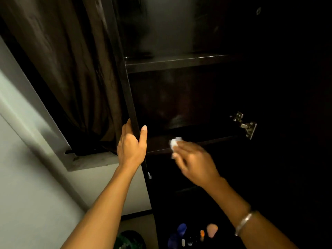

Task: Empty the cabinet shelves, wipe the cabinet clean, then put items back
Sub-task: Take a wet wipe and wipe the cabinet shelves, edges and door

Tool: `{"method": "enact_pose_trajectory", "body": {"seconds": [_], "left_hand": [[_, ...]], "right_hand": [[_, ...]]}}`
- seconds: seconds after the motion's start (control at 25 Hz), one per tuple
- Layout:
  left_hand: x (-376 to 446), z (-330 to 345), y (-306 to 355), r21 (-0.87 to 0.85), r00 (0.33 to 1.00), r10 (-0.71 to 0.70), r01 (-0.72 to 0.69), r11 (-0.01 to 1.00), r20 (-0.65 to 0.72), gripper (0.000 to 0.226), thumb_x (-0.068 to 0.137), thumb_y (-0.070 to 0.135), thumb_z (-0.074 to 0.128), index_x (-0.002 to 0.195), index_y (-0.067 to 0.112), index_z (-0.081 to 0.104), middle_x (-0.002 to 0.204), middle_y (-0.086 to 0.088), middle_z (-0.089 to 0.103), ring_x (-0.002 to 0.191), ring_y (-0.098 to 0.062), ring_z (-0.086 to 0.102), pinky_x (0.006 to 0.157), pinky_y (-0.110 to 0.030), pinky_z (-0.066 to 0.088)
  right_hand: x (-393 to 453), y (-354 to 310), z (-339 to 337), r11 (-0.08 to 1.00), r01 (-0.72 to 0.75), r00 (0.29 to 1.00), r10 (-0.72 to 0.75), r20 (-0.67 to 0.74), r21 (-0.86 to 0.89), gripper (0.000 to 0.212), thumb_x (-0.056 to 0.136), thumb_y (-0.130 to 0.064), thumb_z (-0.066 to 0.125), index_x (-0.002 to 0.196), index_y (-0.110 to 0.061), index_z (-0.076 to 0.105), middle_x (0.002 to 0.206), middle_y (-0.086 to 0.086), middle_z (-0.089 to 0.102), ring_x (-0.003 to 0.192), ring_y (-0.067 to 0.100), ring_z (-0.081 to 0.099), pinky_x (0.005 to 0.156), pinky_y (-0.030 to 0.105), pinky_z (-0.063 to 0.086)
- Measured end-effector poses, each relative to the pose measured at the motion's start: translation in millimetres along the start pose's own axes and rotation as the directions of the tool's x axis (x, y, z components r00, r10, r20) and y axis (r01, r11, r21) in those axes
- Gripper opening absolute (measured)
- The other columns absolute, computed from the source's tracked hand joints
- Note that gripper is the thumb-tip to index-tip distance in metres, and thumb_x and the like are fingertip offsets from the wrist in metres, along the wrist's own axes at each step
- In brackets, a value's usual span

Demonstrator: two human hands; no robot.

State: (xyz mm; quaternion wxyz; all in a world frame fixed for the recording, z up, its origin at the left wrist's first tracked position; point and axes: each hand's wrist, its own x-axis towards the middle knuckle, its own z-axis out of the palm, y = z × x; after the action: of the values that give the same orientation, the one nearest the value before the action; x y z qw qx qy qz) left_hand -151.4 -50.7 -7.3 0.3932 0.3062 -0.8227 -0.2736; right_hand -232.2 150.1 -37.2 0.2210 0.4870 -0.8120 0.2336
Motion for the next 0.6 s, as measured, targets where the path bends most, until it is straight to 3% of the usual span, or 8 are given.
{"method": "enact_pose_trajectory", "body": {"seconds": [0.12, 0.2, 0.24, 0.32, 0.44, 0.52, 0.6], "left_hand": [[0.0, 0.5, 1.2, -0.007, 1.000, -0.008, 0.008, 1.000, -0.009, 0.064, 0.097, 0.062, 0.041, 0.143, 0.018, 0.040, 0.118, -0.012, 0.065, 0.101, -0.030, 0.066, 0.080, -0.047, 0.057], [-1.2, 2.9, 0.1, -0.036, 1.000, -0.021, 0.020, 0.999, -0.011, 0.063, 0.094, 0.067, 0.039, 0.139, 0.022, 0.042, 0.111, -0.013, 0.067, 0.094, -0.031, 0.068, 0.077, -0.047, 0.058], [-1.0, 3.6, 0.8, -0.045, 1.000, -0.030, 0.030, 0.999, -0.006, 0.062, 0.094, 0.067, 0.039, 0.137, 0.023, 0.044, 0.110, -0.012, 0.067, 0.093, -0.030, 0.068, 0.077, -0.046, 0.058], [1.0, 3.5, 1.7, -0.039, 0.998, -0.057, 0.057, 0.998, -0.003, 0.057, 0.096, 0.061, 0.043, 0.135, 0.020, 0.048, 0.112, -0.011, 0.067, 0.098, -0.032, 0.067, 0.079, -0.044, 0.056], [0.2, 2.3, 3.2, -0.028, 0.998, -0.069, 0.069, 0.997, -0.007, 0.055, 0.097, 0.057, 0.046, 0.133, 0.016, 0.049, 0.117, -0.010, 0.066, 0.104, -0.034, 0.065, 0.082, -0.044, 0.054], [0.3, 0.0, 4.3, -0.023, 0.997, -0.075, 0.075, 0.997, 0.005, 0.055, 0.097, 0.057, 0.046, 0.134, 0.016, 0.049, 0.119, -0.010, 0.065, 0.105, -0.034, 0.064, 0.082, -0.042, 0.053], [-0.9, -1.0, 4.5, -0.038, 0.995, -0.089, 0.091, 0.995, 0.033, 0.057, 0.098, 0.057, 0.045, 0.139, 0.018, 0.047, 0.125, -0.007, 0.063, 0.109, -0.031, 0.063, 0.085, -0.042, 0.053]], "right_hand": [[-8.5, 73.2, -23.5, 0.927, -0.351, 0.930, 0.328, -0.166, -0.135, 0.034, 0.098, -0.025, 0.046, 0.104, -0.007, 0.074, 0.112, 0.010, 0.072, 0.102, 0.027, 0.069, 0.102, 0.043, 0.048], [-2.6, 64.8, -12.5, 0.868, -0.460, 0.884, 0.427, -0.191, -0.189, 0.042, 0.098, -0.030, 0.039, 0.108, -0.004, 0.071, 0.111, 0.013, 0.070, 0.104, 0.031, 0.065, 0.103, 0.043, 0.046], [4.4, 43.3, -0.7, 0.888, -0.423, 0.904, 0.399, -0.153, -0.179, 0.044, 0.098, -0.033, 0.038, 0.114, -0.005, 0.069, 0.115, 0.012, 0.068, 0.108, 0.030, 0.063, 0.103, 0.042, 0.045], [30.4, -12.3, 24.9, 0.979, -0.199, 0.979, 0.200, 0.032, -0.037, 0.039, 0.096, -0.034, 0.042, 0.116, -0.009, 0.065, 0.116, 0.009, 0.066, 0.109, 0.027, 0.060, 0.099, 0.038, 0.044], [78.2, -61.1, 34.9, 0.980, -0.015, 0.943, -0.053, 0.330, 0.200, 0.041, 0.095, -0.036, 0.040, 0.122, -0.013, 0.061, 0.125, 0.006, 0.063, 0.113, 0.026, 0.058, 0.100, 0.041, 0.043], [83.5, -41.5, 26.7, 0.982, 0.020, 0.912, -0.096, 0.400, 0.189, 0.040, 0.100, -0.039, 0.040, 0.129, -0.018, 0.057, 0.141, 0.003, 0.054, 0.127, 0.025, 0.051, 0.107, 0.041, 0.037], [66.0, 2.8, 15.2, 0.996, -0.010, 0.940, -0.022, 0.341, 0.092, 0.035, 0.100, -0.042, 0.043, 0.124, -0.022, 0.058, 0.138, 0.002, 0.056, 0.122, 0.027, 0.055, 0.100, 0.037, 0.042]]}}
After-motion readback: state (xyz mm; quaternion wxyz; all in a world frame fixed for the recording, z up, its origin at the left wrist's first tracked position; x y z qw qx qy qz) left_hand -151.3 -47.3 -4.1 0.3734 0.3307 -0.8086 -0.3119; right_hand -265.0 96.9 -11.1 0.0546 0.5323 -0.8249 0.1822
